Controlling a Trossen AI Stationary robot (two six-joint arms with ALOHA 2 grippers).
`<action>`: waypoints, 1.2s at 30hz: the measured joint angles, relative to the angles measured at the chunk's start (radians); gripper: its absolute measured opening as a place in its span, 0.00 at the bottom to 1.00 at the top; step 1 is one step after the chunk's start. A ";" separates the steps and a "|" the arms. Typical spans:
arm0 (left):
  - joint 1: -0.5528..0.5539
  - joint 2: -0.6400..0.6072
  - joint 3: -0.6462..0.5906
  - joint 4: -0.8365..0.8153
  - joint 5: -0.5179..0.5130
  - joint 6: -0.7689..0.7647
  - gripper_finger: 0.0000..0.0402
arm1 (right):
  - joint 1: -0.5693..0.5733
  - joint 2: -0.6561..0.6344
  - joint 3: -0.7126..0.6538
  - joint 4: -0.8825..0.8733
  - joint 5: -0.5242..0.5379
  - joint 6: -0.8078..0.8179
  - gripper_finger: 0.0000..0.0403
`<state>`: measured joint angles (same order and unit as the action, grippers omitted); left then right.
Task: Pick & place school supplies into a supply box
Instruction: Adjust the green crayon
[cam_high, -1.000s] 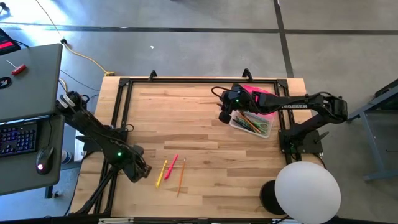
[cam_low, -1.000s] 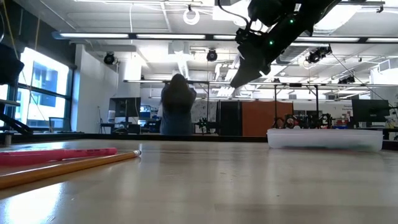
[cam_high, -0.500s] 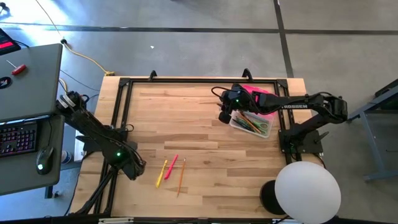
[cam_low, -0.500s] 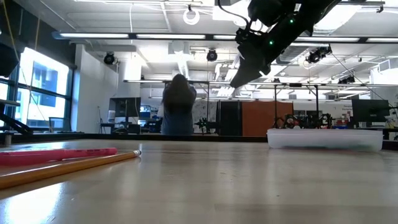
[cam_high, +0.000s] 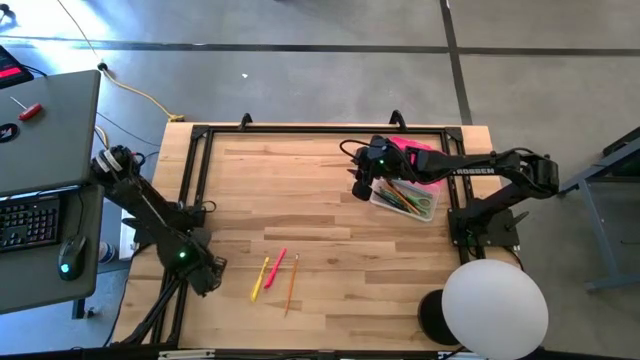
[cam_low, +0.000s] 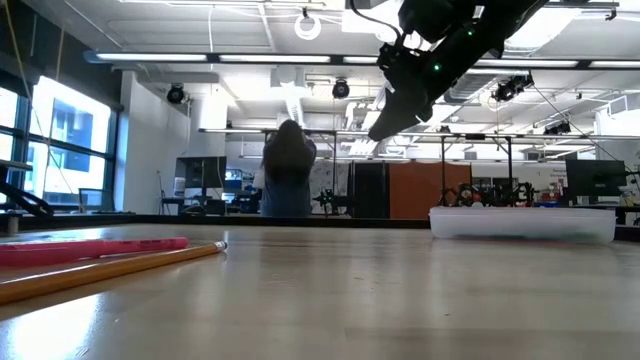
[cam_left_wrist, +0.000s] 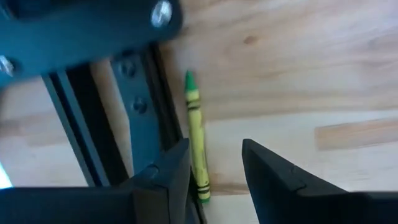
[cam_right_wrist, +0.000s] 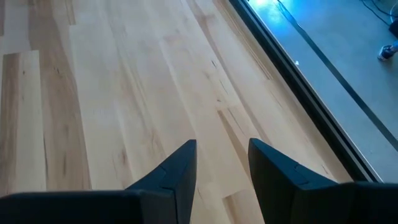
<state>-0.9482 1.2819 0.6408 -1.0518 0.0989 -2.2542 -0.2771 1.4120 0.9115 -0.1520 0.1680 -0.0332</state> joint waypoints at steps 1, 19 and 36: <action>-0.021 0.000 -0.008 0.023 -0.004 -0.032 0.44 | 0.000 0.000 0.000 0.000 0.000 -0.001 0.31; -0.061 0.005 -0.061 0.077 -0.025 -0.073 0.44 | 0.000 0.000 0.000 0.005 0.000 -0.003 0.31; -0.062 0.000 -0.085 0.175 -0.166 -0.086 0.44 | 0.000 0.000 0.000 0.014 0.000 -0.020 0.31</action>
<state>-1.0098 1.2823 0.5557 -0.8769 -0.0668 -2.3404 -0.2771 1.4120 0.9112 -0.1383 0.1680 -0.0528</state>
